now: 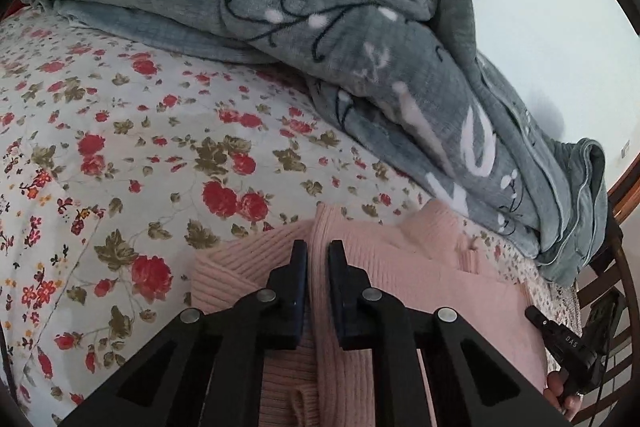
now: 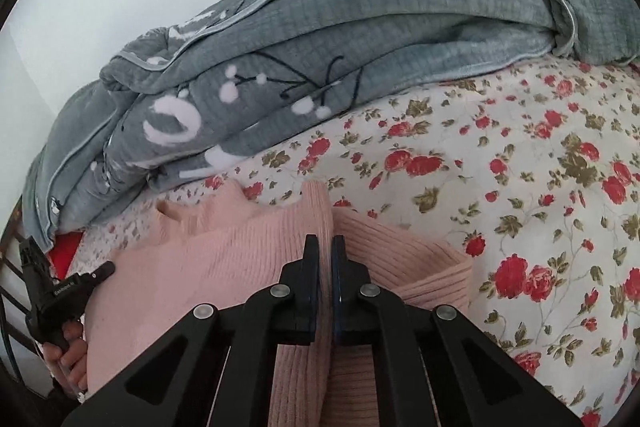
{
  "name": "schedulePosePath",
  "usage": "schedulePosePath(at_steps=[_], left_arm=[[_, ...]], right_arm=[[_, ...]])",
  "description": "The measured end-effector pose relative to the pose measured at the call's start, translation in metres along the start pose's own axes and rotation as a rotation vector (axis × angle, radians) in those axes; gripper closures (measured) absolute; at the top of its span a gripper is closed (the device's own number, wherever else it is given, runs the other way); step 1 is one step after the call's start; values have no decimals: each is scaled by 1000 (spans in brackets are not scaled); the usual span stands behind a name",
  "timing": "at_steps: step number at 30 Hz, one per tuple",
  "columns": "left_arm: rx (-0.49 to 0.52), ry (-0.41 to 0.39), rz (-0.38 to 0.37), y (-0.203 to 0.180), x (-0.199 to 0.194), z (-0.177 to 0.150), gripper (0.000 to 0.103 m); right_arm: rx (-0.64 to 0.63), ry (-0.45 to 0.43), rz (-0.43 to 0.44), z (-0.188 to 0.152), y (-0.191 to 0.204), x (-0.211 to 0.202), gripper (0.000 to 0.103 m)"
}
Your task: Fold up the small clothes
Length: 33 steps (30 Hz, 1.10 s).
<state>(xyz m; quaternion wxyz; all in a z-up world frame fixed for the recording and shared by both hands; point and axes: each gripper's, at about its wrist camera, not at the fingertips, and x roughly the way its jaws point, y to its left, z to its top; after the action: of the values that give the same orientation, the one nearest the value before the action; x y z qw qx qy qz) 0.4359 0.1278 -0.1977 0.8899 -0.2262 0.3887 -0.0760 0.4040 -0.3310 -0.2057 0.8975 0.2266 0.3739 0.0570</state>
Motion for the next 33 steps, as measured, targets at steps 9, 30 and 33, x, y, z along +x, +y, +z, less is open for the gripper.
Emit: schedulePosePath(at_steps=[9,30,33], left_arm=[[11,18,27,-1,5,-1,88],[11,22,34,-1,6,-1,83],[11,23,34,-1,7,-2,83]], right_arm=[[-11,31,-30,-3,1,6,97],[-15,41,-41,-3,1,7,97],[-16,41,-41,-3,1,7,97]])
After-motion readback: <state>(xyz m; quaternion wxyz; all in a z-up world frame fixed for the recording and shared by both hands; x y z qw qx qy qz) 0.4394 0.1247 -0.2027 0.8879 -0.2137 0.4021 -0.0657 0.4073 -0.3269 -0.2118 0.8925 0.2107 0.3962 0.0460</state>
